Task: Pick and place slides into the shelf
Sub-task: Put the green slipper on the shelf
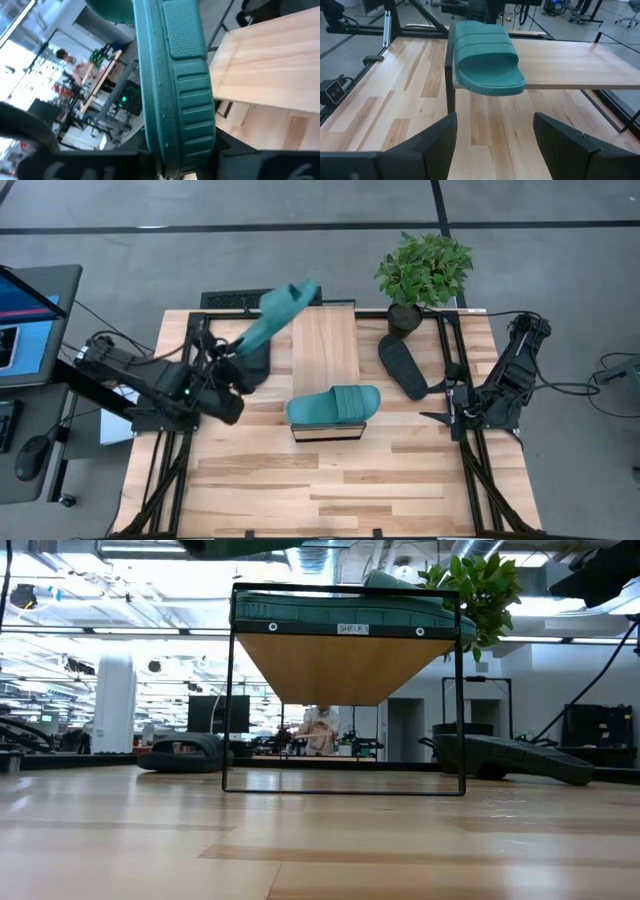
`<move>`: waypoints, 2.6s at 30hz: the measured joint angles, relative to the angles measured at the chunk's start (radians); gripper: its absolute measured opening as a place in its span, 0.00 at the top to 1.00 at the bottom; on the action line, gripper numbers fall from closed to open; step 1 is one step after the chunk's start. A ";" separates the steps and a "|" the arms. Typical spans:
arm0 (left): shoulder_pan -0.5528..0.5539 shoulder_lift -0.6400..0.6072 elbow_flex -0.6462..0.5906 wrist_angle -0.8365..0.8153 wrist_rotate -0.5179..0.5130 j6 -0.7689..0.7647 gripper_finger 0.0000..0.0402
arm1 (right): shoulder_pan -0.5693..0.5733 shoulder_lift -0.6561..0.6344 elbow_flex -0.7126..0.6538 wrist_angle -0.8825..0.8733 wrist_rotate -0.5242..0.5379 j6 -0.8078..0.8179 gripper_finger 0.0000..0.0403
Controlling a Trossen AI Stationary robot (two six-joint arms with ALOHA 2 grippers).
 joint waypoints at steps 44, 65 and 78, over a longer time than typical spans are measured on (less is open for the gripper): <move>0.236 0.254 -0.127 0.491 0.119 0.828 0.86 | 0.000 0.092 0.000 -0.044 -0.051 0.116 0.37; 0.116 0.254 -0.237 0.582 0.012 0.786 0.86 | 0.000 0.092 0.000 -0.041 -0.048 0.122 0.37; 0.084 0.309 -0.246 0.582 -0.027 0.734 0.86 | 0.000 0.092 0.000 -0.034 -0.048 0.139 0.37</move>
